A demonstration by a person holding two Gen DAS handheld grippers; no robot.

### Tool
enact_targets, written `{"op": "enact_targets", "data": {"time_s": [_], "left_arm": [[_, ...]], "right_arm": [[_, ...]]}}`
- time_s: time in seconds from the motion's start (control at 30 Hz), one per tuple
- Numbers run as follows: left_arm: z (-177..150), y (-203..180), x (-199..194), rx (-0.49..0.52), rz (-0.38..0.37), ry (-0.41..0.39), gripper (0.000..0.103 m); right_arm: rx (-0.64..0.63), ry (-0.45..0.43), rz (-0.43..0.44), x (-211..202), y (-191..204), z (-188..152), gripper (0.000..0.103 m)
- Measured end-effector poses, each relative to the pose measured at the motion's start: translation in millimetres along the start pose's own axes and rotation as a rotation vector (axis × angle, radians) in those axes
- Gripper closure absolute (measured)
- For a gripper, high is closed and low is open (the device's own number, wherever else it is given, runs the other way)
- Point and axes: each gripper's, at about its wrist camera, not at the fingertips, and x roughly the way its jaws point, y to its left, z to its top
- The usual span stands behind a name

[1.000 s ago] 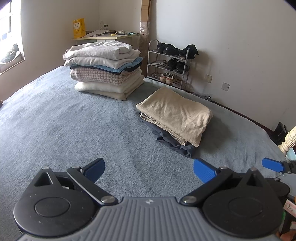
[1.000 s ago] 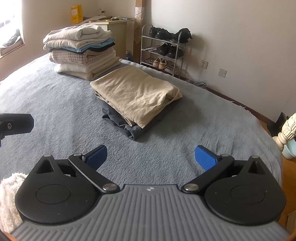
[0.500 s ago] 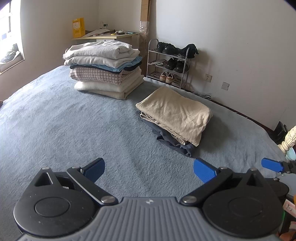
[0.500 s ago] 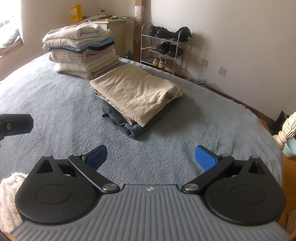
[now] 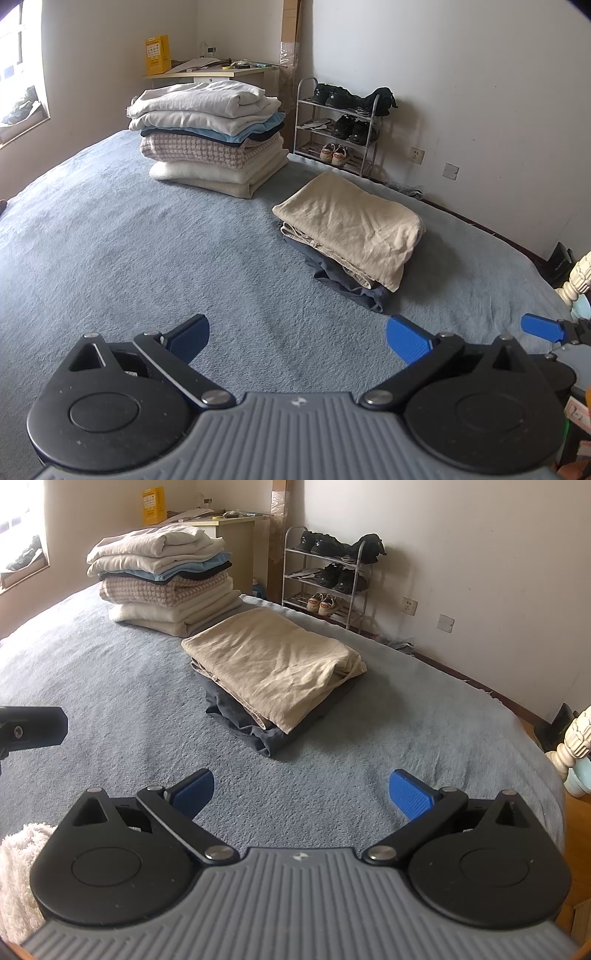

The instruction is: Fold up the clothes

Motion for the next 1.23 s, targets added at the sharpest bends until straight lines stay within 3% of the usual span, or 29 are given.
{"op": "enact_targets", "data": {"time_s": [1.23], "left_arm": [[-0.8, -0.5, -1.2, -0.001, 0.001, 0.000, 0.000]], "right_arm": [[0.000, 0.014, 0.007, 2.5, 1.3, -3.3, 0.001]]}}
